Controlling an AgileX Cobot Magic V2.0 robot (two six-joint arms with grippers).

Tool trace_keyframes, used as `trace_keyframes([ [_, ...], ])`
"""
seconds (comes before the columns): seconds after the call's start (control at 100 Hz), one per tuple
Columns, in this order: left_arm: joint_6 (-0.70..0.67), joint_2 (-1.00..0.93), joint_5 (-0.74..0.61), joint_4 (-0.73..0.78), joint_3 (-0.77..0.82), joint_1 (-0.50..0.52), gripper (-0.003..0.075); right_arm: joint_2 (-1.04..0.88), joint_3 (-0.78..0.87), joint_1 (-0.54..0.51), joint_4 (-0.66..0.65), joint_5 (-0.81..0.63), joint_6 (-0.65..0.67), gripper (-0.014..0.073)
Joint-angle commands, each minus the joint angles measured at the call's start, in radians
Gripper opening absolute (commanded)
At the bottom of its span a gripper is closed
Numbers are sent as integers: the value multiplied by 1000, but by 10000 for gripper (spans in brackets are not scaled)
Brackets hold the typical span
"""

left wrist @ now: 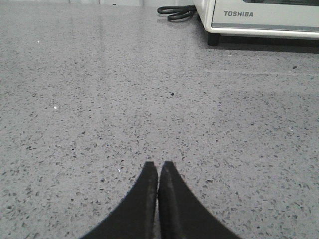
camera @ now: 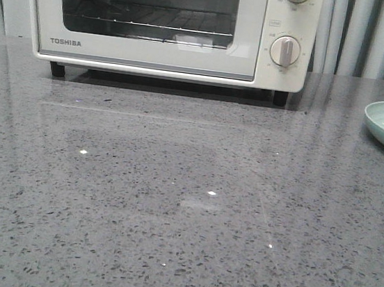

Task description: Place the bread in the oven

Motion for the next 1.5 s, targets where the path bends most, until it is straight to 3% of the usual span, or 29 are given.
trace_keyframes([
  [0.0, -3, -29, -72, 1, 23, 2, -22, -17, 30, -4, -2, -33, -8, -67],
  [0.7, -3, -29, -128, 21, 23, 2, -21, -17, 30, -4, -2, -68, -8, -67],
  [0.85, -3, -29, -252, -158, 23, 0, -22, -17, 30, -4, -2, -240, -8, -67],
  [1.09, -3, -29, -421, -169, 23, 0, -22, -17, 30, -4, -2, -522, -8, -67],
  [1.34, -8, -29, -431, -236, 23, 0, -22, -17, 30, -4, -2, -935, -8, -67],
  [1.49, -8, -29, -429, -311, 23, 0, -22, -17, 30, -4, -2, -1056, -8, -67],
])
